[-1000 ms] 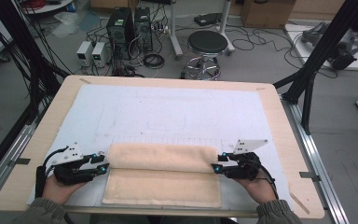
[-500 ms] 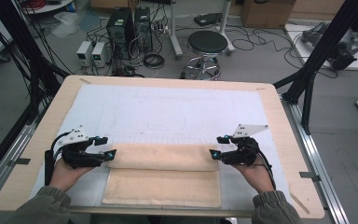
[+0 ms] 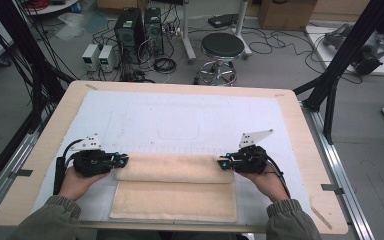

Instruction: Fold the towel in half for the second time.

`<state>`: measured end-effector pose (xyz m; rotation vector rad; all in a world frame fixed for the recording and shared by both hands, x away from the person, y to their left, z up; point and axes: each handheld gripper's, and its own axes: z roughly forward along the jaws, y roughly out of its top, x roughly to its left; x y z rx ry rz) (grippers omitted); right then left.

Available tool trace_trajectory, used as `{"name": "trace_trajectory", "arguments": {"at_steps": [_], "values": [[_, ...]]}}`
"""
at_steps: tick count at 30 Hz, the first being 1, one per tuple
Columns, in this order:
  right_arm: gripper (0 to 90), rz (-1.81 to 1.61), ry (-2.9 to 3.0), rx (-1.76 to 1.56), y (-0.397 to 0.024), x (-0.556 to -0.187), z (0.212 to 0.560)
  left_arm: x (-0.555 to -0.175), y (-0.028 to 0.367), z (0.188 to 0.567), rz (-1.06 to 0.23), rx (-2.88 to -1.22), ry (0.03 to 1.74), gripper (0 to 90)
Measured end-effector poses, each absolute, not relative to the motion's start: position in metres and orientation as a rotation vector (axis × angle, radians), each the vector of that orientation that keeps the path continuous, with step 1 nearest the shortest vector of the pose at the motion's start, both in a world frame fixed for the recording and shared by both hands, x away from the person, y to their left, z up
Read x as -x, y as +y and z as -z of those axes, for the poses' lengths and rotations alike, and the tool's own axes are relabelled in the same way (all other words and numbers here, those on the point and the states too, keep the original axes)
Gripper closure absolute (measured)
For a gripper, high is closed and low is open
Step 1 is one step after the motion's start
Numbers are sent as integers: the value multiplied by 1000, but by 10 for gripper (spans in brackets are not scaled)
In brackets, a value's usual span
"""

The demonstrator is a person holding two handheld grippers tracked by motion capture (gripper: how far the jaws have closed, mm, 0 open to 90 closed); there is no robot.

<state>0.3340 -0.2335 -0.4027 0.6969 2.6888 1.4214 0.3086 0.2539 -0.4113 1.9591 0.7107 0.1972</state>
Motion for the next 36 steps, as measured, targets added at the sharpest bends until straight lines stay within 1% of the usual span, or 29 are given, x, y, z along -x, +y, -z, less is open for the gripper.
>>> {"name": "trace_trajectory", "arguments": {"at_steps": [4,8,9,10,17,19,20,21,22,23,24,25,30,36], "values": [[812,-1450,2674,-631,-237,-319,392,-291,257,402,-214,-1958,659,829],[815,-1484,2652,-555,-240,-293,382,-267,259,396,-234,-1957,614,830],[815,-1484,2652,-555,-240,-293,382,-262,260,395,-242,-1957,601,830],[817,-1507,2642,-533,-241,-284,380,-257,260,395,-245,-1955,592,832],[820,-1519,2631,-480,-244,-260,378,-232,261,395,-243,-1980,541,835],[818,-1510,2646,-464,-245,-248,380,-226,261,396,-244,-1987,531,833],[805,-1514,2648,-457,-246,-244,381,-223,261,397,-237,-1991,513,825],[759,-1510,2662,-443,-246,-240,382,-220,260,397,-233,-1994,493,794],[689,-1518,2670,-440,-247,-237,382,-216,261,398,-213,-2001,481,748],[689,-1518,2670,-440,-247,-237,382,-216,261,398,-213,-2001,481,689],[674,-1539,2672,-455,-249,-235,382,-215,262,398,-204,-1997,491,689],[665,-1556,2672,-454,-252,-233,382,-215,263,398,-192,-1994,496,643],[664,-1546,2651,-499,-253,-235,385,-218,259,402,-179,-2008,504,631],[676,-1459,2760,-464,-232,-239,406,-221,246,417,-127,-2098,495,638]]}}
